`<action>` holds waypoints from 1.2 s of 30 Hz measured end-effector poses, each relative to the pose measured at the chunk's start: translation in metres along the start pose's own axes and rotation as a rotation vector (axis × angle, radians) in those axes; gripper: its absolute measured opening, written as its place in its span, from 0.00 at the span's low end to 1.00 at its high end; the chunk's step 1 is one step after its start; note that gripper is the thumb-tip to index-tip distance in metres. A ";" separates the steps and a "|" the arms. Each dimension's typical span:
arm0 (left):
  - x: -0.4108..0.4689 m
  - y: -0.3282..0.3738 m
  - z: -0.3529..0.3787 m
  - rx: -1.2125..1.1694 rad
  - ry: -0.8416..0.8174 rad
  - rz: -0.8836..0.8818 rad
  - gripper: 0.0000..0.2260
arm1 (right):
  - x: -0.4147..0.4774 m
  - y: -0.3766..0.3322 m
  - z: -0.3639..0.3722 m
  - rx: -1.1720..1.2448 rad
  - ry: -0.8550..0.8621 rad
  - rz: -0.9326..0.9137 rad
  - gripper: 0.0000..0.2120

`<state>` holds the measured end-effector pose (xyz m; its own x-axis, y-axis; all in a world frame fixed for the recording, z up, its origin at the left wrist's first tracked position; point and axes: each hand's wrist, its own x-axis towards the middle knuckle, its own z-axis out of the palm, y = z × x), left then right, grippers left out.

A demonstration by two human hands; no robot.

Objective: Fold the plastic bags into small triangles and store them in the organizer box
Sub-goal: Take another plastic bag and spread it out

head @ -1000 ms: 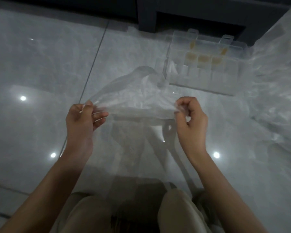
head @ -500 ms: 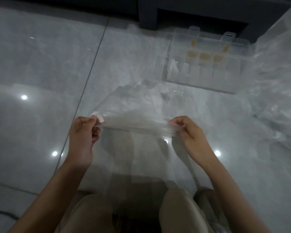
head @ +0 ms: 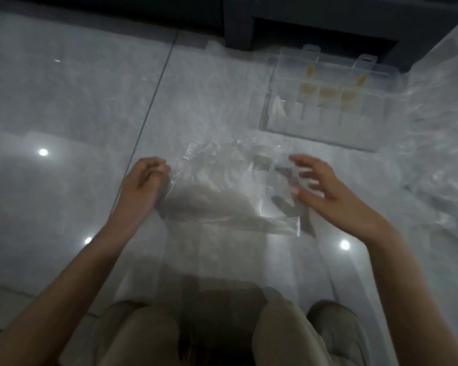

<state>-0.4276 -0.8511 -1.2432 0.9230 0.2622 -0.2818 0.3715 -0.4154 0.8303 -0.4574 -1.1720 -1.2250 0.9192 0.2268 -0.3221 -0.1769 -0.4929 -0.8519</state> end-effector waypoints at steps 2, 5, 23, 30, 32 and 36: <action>0.018 0.014 0.016 0.034 -0.076 0.079 0.11 | 0.021 -0.002 0.007 0.006 0.105 -0.080 0.28; 0.042 0.027 0.035 0.061 -0.177 0.083 0.13 | 0.050 0.000 0.023 -0.076 0.124 -0.153 0.24; -0.005 0.000 0.015 -0.419 -0.158 -0.221 0.13 | 0.001 0.017 -0.020 0.162 -0.139 -0.058 0.07; -0.021 -0.005 0.020 -0.131 -0.067 0.077 0.12 | -0.010 0.017 -0.026 0.263 -0.127 0.004 0.13; -0.019 -0.010 0.019 -0.049 -0.042 0.116 0.11 | -0.006 0.015 -0.025 0.253 -0.059 -0.002 0.12; -0.015 -0.016 0.018 0.032 0.021 0.193 0.10 | 0.006 0.013 -0.017 0.204 0.057 -0.047 0.12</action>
<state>-0.4459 -0.8643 -1.2608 0.9751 0.1933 -0.1088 0.1916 -0.4871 0.8521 -0.4485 -1.1915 -1.2307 0.9455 0.1944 -0.2611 -0.1956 -0.3019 -0.9331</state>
